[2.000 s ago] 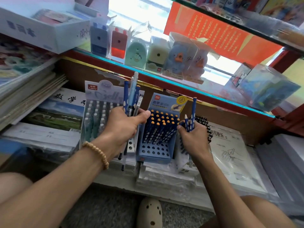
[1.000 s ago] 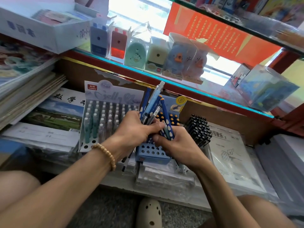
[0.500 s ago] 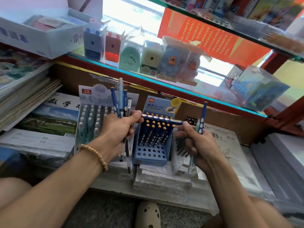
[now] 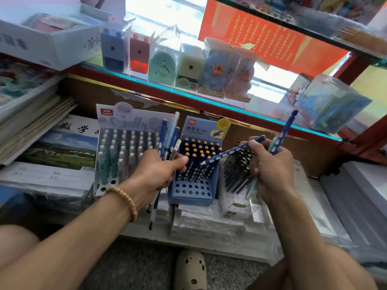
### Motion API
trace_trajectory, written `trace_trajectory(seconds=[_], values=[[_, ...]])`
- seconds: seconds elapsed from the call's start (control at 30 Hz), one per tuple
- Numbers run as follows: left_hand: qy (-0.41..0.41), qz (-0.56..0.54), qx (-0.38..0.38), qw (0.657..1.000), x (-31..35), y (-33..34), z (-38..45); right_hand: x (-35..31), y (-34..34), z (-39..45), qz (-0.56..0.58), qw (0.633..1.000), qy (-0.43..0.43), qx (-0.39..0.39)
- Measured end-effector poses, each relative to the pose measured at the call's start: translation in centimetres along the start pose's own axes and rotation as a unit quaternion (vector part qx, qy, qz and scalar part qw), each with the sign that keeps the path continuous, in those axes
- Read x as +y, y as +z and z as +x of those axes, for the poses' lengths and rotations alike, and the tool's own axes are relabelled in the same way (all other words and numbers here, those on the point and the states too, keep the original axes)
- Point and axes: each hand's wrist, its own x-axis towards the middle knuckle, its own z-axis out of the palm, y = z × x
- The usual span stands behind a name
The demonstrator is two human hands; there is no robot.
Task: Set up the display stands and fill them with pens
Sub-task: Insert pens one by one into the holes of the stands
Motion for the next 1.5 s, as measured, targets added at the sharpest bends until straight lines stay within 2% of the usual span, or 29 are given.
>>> trace_trajectory(seconds=[0.1,0.17,0.3,0.4,0.57,0.77,1.1,1.27,1.43,1.5], values=[[0.001,-0.011,0.014,1.000,-0.2,-0.4,0.1,1.3,0.5,0.1,-0.151,0.987,-0.057,-0.006],[0.007,-0.006,0.004,1.000,-0.1,-0.1,-0.1,3.0,0.6,0.3,-0.205,0.976,-0.073,0.007],[0.013,-0.014,-0.011,1.000,0.1,0.6,-0.2,5.3,0.7,1.1,-0.238,0.966,-0.080,0.055],[0.008,-0.018,-0.008,1.000,-0.1,0.4,0.0,6.2,1.1,1.0,-0.247,0.966,-0.068,0.029],[0.012,-0.027,-0.009,1.000,0.0,0.4,0.0,6.7,1.7,0.6,-0.294,0.951,-0.096,-0.006],[0.012,-0.027,-0.004,1.000,0.0,0.3,0.1,6.3,2.8,0.8,-0.320,0.941,-0.097,-0.060],[0.013,-0.030,0.000,0.999,-0.2,0.1,0.1,6.3,2.6,0.5,-0.332,0.937,-0.103,-0.030],[0.012,-0.031,-0.004,0.999,-0.2,0.7,0.0,7.2,2.8,0.6,-0.382,0.917,-0.082,-0.074],[0.018,-0.031,-0.001,0.999,-0.2,0.6,0.1,6.8,2.6,0.4,-0.322,0.944,-0.067,-0.041],[0.028,-0.035,0.005,0.999,-0.2,0.6,0.2,5.9,2.5,0.1,-0.292,0.951,-0.082,-0.065]])
